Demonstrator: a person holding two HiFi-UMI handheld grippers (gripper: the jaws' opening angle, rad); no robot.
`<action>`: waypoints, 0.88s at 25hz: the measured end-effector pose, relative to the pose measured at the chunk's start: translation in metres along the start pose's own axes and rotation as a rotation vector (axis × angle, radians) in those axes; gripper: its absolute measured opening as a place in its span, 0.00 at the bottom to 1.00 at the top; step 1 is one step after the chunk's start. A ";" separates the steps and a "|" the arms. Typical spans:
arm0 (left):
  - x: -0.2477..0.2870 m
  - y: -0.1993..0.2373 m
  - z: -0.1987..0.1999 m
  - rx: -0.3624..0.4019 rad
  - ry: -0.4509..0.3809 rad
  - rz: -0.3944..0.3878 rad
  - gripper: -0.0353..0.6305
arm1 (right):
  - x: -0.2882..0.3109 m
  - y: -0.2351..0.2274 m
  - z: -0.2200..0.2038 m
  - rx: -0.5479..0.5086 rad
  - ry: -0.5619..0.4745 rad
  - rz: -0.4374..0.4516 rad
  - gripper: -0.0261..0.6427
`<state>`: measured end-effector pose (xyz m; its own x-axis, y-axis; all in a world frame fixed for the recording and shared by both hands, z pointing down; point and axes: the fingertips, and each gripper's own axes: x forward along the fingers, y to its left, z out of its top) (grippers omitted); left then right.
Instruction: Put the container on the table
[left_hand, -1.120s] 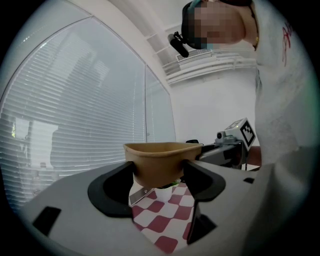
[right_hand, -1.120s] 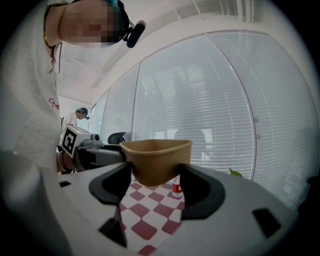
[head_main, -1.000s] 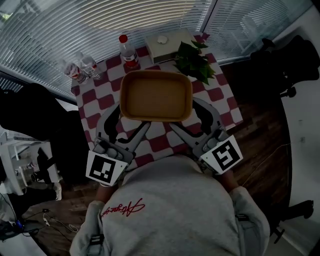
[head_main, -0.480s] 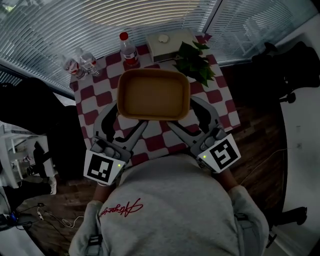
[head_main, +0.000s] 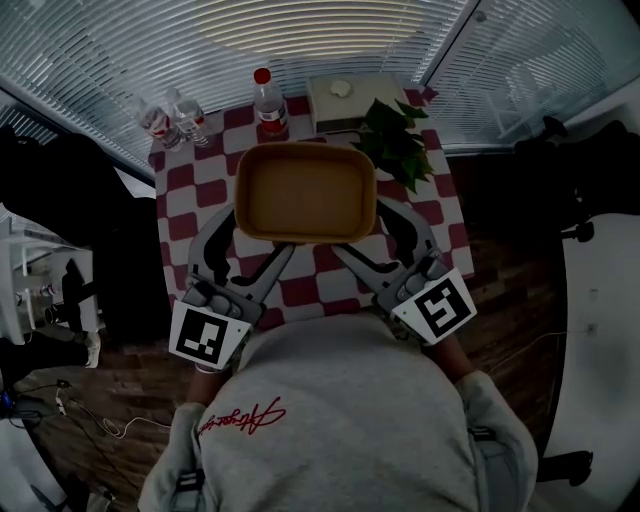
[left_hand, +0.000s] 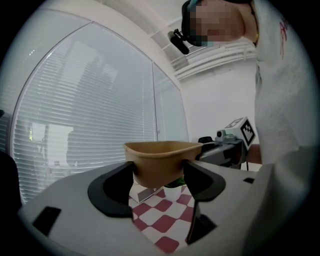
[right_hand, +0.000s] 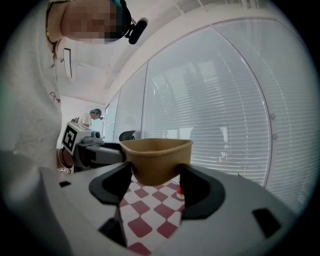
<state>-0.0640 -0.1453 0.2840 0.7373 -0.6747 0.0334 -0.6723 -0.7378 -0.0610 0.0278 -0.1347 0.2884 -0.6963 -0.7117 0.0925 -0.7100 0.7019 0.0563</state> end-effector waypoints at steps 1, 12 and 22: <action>0.000 -0.001 -0.001 -0.002 0.002 0.007 0.53 | 0.000 -0.001 -0.001 0.000 0.003 0.007 0.50; 0.005 -0.004 -0.010 -0.008 0.017 0.054 0.53 | 0.001 -0.007 -0.015 0.005 0.023 0.048 0.50; 0.002 -0.010 -0.021 -0.019 0.037 0.079 0.53 | -0.001 -0.004 -0.028 0.014 0.052 0.077 0.50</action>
<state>-0.0576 -0.1397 0.3052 0.6791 -0.7310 0.0665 -0.7298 -0.6821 -0.0463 0.0341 -0.1363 0.3159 -0.7429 -0.6529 0.1478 -0.6561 0.7539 0.0330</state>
